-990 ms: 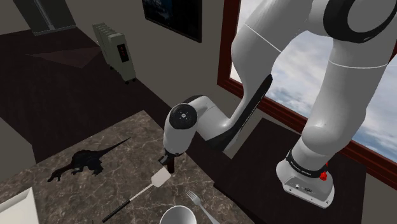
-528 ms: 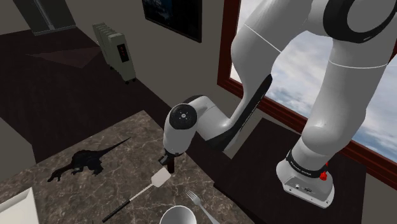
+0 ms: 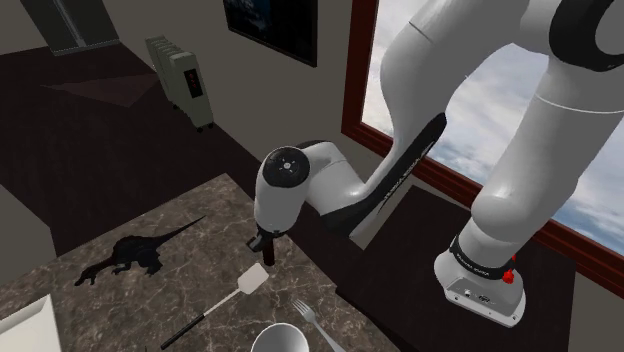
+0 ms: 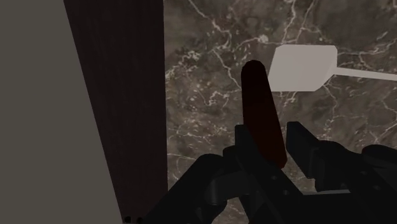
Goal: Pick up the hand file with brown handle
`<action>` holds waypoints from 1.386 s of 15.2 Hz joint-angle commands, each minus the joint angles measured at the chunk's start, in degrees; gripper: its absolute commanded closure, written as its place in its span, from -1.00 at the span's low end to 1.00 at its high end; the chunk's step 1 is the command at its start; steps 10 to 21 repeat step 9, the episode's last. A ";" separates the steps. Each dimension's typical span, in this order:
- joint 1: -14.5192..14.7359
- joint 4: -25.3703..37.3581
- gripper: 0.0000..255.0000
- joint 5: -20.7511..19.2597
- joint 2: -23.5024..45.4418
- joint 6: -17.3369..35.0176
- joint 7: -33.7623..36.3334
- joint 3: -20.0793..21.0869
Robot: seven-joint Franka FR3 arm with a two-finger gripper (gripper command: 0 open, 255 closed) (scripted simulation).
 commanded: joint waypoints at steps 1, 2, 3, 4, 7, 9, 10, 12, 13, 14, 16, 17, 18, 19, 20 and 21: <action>-1.18 -0.37 1.00 5.07 -2.69 -0.12 -3.92 1.54; -1.53 -0.49 1.00 7.35 -3.91 -0.22 -5.68 2.07; -1.76 -0.59 1.00 9.67 -5.14 -0.35 -7.47 2.47; -1.85 -0.66 1.00 12.00 -6.37 -0.52 -9.27 2.74; -1.35 -0.70 1.00 18.70 -9.91 -1.38 -14.48 2.71; -1.12 -0.69 1.00 18.98 -10.07 -1.45 -14.71 2.51; -1.12 -0.69 1.00 18.98 -10.07 -1.45 -14.71 2.51; -1.12 -0.69 1.00 18.98 -10.07 -1.45 -14.71 2.51; -1.12 -0.69 1.00 18.98 -10.07 -1.45 -14.71 2.51; -1.12 -0.69 1.00 18.98 -10.07 -1.45 -14.71 2.51; -1.12 -0.69 1.00 18.98 -10.07 -1.45 -14.71 2.51; -1.12 -0.69 1.00 18.98 -10.07 -1.45 -14.71 2.51; -1.12 -0.69 1.00 18.98 -10.07 -1.45 -14.71 2.51; -1.12 -0.69 1.00 18.98 -10.07 -1.45 -14.71 2.51; -1.12 -0.69 1.00 18.98 -10.07 -1.45 -14.71 2.51; -1.12 -0.69 1.00 18.98 -10.07 -1.45 -14.71 2.51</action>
